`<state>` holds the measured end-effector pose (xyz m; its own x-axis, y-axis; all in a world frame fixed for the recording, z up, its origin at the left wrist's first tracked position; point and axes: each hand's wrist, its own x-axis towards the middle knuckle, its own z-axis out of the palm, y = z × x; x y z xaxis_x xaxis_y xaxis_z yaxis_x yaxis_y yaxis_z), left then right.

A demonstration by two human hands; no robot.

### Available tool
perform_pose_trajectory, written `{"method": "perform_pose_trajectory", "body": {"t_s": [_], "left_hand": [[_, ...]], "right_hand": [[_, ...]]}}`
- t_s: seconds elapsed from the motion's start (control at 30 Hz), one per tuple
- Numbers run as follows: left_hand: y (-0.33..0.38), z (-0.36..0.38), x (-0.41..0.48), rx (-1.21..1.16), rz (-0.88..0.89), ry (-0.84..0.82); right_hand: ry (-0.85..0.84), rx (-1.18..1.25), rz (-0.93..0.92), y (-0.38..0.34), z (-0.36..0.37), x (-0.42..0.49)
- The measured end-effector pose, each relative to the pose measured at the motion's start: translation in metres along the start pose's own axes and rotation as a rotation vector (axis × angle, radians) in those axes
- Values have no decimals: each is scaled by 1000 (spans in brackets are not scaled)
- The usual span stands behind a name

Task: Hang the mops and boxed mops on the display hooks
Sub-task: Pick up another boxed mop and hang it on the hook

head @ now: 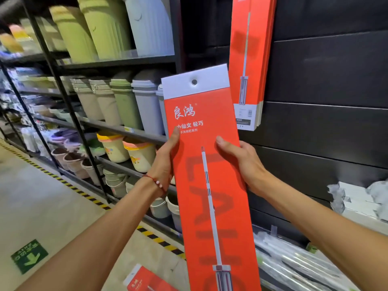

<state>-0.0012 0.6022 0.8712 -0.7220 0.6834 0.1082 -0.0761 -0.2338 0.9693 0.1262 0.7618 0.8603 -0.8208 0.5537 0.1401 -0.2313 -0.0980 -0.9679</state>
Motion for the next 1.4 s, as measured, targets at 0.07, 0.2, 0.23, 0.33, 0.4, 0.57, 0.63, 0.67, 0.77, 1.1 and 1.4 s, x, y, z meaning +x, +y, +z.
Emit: {"method": "perform_pose_trajectory", "body": {"t_s": [0.07,0.2,0.23,0.33,0.4,0.57,0.63,0.67,0.77,1.1,1.4], "left_hand": [[16,6,24,-9,6,-58],[34,8,73,46,54,-81],[39,8,84,69,77,-62],[53,7,112,73,145,-29],[61,9,132,43,165,-23],[78,21,180,24,161,-115],[83,27,204,39,172,-146],[84,31,217,38,171,-157],[92,46,253,43,173,-194],[118,101,360,77,222,-145],[173,132,430,97,280,-154]], "right_hand": [[17,-9,-22,-9,5,13],[56,-57,-57,-30,8,42],[63,-80,-65,-35,7,50],[83,-166,-76,-50,6,73],[77,-215,-52,-61,3,90],[70,-318,-121,-92,-4,130],[124,-349,-222,-104,-10,153],[153,-373,-290,-110,-15,165],[254,-387,-478,-131,-32,203],[283,-485,-700,-218,-83,332],[194,-505,-754,-304,-82,416]]}}
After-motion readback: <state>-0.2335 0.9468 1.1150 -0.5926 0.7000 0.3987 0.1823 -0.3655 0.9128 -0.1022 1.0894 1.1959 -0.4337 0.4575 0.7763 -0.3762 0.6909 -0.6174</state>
